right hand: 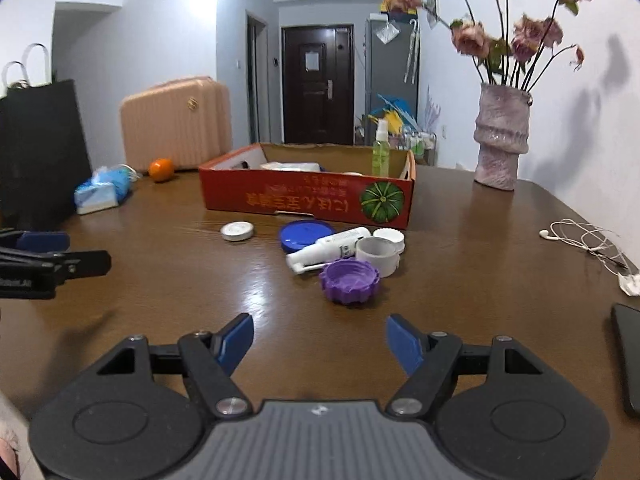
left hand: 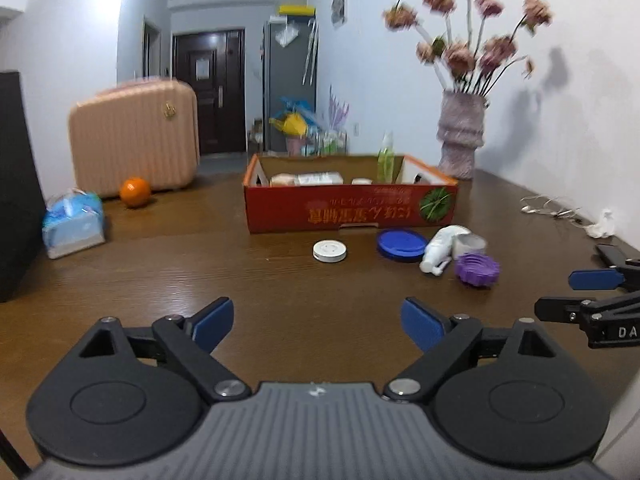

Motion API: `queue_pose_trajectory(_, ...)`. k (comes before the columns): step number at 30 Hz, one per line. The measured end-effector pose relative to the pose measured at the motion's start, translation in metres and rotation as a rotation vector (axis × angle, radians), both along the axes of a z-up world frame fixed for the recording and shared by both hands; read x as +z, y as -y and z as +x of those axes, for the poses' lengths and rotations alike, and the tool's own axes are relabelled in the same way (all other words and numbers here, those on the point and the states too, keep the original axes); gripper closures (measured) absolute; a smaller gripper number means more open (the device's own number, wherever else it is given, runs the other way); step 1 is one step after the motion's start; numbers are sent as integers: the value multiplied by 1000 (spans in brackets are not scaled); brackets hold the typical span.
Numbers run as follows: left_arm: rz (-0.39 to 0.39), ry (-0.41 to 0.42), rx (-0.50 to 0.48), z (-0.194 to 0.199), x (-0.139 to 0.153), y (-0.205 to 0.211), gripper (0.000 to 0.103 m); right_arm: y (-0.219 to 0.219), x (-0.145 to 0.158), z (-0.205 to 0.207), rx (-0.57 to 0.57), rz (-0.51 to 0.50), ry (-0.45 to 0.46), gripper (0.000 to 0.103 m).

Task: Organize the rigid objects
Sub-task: 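Pull both tools back from the box toward the remaining items, then grasp the white round lid with the left tool while the right tool grasps the purple cap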

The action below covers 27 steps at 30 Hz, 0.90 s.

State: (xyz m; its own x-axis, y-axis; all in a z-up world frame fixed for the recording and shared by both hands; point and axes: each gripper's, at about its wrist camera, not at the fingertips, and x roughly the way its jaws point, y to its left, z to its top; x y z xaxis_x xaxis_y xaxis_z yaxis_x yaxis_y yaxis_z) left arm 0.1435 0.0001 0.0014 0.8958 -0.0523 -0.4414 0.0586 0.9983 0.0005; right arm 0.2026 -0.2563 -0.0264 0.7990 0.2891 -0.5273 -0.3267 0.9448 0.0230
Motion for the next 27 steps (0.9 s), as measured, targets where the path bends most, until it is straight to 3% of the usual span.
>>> queue_pose_trajectory(10,20,-152,-32,168,-32,14,18,-15,-26,102,-18,-63,-90,37)
queue_pose_trajectory(13,29,-185,-32,207,-45,21,33,-13,-29,117,-16,-34,-119,49)
queue_pose_trajectory(14,46,-188,-32,218,-49,24,44,-14,-29,119,-13,-33,-118,49)
queue_pose_trajectory(15,49,-191,-32,226,-52,25,47,-15,-29,121,-9,-38,-118,49)
queue_pose_trajectory(16,39,-199,-38,231,-54,24,63,-17,-29,122,-5,-44,-116,49)
queue_pose_trajectory(21,10,-221,-66,237,-53,20,63,-22,-24,120,15,-41,-103,49)
queue_pose_trajectory(27,-13,-149,-73,187,-28,17,63,-25,-3,81,30,-19,-58,49)
